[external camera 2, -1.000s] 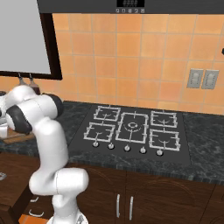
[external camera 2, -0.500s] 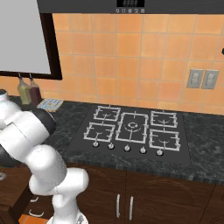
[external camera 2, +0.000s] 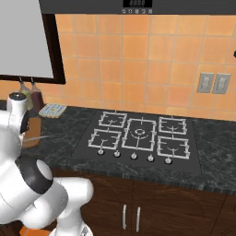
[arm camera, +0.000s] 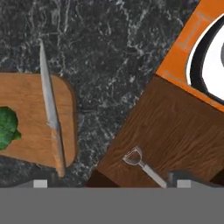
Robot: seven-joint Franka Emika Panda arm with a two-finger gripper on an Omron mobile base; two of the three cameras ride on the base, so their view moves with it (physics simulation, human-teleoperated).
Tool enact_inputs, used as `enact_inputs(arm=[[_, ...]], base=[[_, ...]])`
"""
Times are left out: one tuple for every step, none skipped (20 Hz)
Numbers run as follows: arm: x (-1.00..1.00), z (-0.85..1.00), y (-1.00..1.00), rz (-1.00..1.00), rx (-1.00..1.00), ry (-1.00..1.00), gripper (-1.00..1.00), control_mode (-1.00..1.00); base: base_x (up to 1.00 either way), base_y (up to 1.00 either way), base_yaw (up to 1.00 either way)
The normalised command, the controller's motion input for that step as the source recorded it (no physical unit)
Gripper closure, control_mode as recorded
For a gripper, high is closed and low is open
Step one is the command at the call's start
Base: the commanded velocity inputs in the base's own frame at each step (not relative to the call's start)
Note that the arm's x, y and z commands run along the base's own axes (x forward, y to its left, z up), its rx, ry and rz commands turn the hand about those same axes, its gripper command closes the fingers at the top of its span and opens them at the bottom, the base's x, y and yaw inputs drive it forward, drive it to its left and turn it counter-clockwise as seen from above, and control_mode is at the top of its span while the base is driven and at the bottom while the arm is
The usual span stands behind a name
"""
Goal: Place the appropriate cutting tool for cutting the broccoli skin on the cutting board.
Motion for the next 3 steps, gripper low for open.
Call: enact_inputs(arm=[[0.01,0.65,-0.8,0.0,0.0,0.0,-1.0,-1.0],[0.0,0.64,-0.68,0.0,0.0,0.0,-1.0,-1.0],[0.02,0.62,-0.71,0.0,0.0,0.0,-1.0,-1.0]], base=[[0.0,0.0,0.0],[0.0,0.0,0.0],[0.0,0.0,0.0]])
